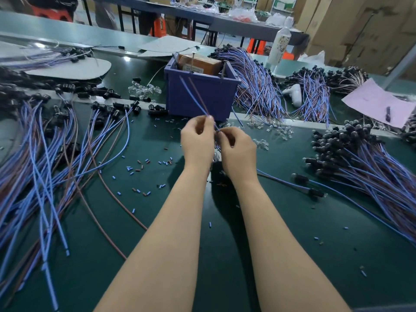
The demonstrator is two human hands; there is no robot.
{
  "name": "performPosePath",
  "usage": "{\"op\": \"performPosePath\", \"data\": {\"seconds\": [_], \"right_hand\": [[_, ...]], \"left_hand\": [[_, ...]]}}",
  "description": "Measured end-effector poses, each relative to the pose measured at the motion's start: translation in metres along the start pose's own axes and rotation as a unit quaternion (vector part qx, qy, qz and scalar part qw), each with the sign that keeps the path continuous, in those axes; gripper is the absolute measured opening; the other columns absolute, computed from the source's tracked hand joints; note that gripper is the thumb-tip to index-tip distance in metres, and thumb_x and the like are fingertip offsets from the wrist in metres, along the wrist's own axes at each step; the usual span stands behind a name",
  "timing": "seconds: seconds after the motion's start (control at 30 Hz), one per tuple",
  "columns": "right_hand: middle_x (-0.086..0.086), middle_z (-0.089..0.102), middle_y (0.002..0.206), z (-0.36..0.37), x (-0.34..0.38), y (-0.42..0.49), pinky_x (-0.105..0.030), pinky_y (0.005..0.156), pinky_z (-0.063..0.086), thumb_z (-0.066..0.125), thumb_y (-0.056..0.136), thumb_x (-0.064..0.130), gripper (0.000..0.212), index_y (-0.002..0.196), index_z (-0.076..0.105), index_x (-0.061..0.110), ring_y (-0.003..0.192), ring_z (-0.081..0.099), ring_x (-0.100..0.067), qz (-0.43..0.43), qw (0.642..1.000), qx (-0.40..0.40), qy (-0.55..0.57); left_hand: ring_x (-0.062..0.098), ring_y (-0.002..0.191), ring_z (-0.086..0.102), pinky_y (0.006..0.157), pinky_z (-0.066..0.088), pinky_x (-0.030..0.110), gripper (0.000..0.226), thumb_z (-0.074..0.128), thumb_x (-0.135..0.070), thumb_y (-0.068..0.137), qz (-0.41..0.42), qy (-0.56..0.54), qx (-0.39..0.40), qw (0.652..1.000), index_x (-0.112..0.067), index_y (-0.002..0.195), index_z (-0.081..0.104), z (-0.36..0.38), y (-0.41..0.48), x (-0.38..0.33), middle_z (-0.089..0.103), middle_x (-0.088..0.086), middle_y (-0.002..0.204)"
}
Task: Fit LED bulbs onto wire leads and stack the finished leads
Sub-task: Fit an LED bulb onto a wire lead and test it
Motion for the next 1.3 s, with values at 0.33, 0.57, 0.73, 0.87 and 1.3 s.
{"op": "performPosePath", "data": {"seconds": [0.33, 0.57, 0.73, 0.87, 1.3], "right_hand": [[-0.007, 0.071, 0.093, -0.003, -0.006, 0.001, -0.033, 0.082, 0.046, 0.054, 0.093, 0.014, 0.015, 0.098, 0.067, 0.007, 0.089, 0.063, -0.025, 0.033, 0.999, -0.033, 0.005], [-0.010, 0.071, 0.091, 0.007, -0.004, -0.002, -0.036, 0.079, 0.045, 0.052, 0.094, 0.017, 0.018, 0.099, 0.067, 0.008, 0.087, 0.063, -0.027, -0.007, 0.999, 0.012, -0.037], [-0.012, 0.070, 0.088, 0.003, -0.004, 0.000, -0.028, 0.072, 0.038, 0.053, 0.094, 0.016, 0.018, 0.095, 0.067, 0.005, 0.082, 0.061, -0.027, 0.005, 0.999, -0.034, 0.002], [-0.012, 0.071, 0.092, -0.001, -0.006, 0.001, -0.026, 0.073, 0.039, 0.054, 0.094, 0.012, 0.016, 0.099, 0.067, 0.004, 0.085, 0.062, -0.028, 0.008, 0.998, -0.065, 0.022], [-0.011, 0.071, 0.088, -0.001, -0.010, 0.003, -0.030, 0.081, 0.045, 0.047, 0.096, 0.011, 0.040, 0.135, 0.048, 0.013, 0.083, 0.063, -0.028, 0.010, 0.997, -0.071, 0.029]], "left_hand": [[0.010, 0.064, 0.059, 0.063, 0.049, 0.017, 0.011, 0.052, -0.011, 0.095, 0.011, 0.104, 0.046, 0.993, -0.017, 0.087, 0.054, 0.004, -0.004, 0.004, 0.063, 0.003, 0.078], [0.013, 0.066, 0.061, 0.080, 0.053, 0.033, 0.011, 0.049, -0.010, 0.096, 0.023, 0.064, -0.044, 0.997, -0.009, 0.103, 0.057, -0.008, -0.002, -0.004, 0.066, 0.004, 0.080], [0.014, 0.090, 0.060, 0.080, 0.043, 0.016, 0.022, 0.053, -0.014, 0.094, 0.053, 0.200, 0.048, 0.977, -0.006, 0.110, 0.065, 0.006, -0.009, -0.002, 0.069, 0.007, 0.103], [0.016, 0.087, 0.061, 0.079, 0.045, 0.020, 0.016, 0.051, -0.014, 0.095, 0.070, 0.213, 0.062, 0.972, -0.008, 0.100, 0.065, 0.008, -0.011, -0.003, 0.067, 0.001, 0.092], [0.000, 0.062, 0.054, 0.059, 0.040, 0.006, 0.018, 0.044, -0.012, 0.098, 0.051, 0.149, -0.041, 0.987, -0.005, 0.108, 0.058, -0.005, -0.004, -0.003, 0.059, -0.007, 0.067]]}}
Point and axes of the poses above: each hand's wrist, its own y-axis towards the middle knuckle, its own z-axis out of the palm, x = y × z, the point moved 4 cm from there along y, towards the middle knuckle
